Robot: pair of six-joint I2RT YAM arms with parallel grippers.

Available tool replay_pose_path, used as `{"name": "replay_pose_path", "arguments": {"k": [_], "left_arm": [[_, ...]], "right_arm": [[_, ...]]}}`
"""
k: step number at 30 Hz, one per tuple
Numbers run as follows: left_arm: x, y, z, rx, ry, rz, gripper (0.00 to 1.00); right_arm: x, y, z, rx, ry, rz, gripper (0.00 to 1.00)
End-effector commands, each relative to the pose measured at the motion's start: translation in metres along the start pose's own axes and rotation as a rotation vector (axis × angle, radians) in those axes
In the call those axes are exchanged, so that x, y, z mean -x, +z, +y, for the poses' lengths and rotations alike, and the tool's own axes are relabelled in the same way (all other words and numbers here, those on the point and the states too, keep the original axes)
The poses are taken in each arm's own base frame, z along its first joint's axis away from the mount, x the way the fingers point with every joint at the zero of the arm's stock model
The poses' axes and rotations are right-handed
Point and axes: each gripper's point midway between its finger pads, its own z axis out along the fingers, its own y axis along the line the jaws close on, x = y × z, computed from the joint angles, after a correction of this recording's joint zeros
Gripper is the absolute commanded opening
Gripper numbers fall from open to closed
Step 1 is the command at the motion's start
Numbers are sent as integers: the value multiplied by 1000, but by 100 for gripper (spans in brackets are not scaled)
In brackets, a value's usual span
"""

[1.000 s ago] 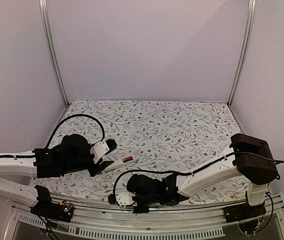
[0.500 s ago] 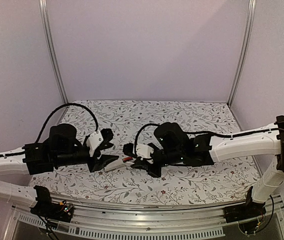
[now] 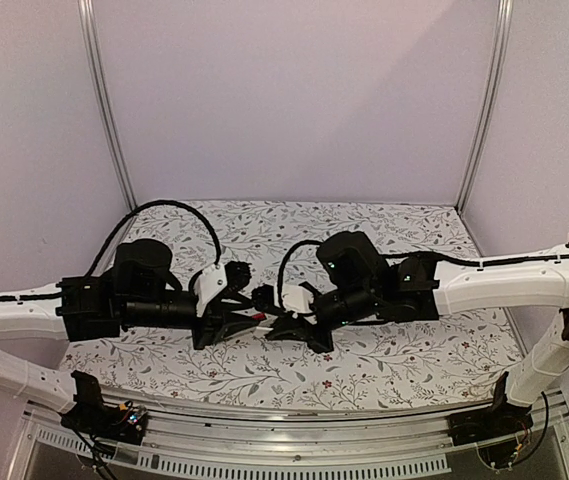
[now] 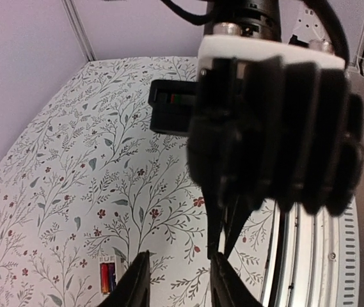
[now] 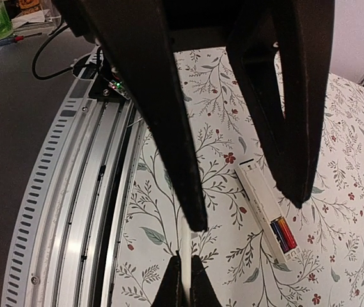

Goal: Load the batteries into the remote control
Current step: Pass from the right arm to the left

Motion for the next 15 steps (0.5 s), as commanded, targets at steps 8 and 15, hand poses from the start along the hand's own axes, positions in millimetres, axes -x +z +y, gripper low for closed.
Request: {"name": "replay_pose_path", "arguments": {"k": [8, 15], "left_arm": [[-6, 0, -15, -78, -18, 17, 33], [-14, 5, -17, -84, -16, 34, 20]], "right_arm": [[18, -11, -8, -8, -19, -32, 0], [22, -12, -9, -16, -22, -44, 0]]}}
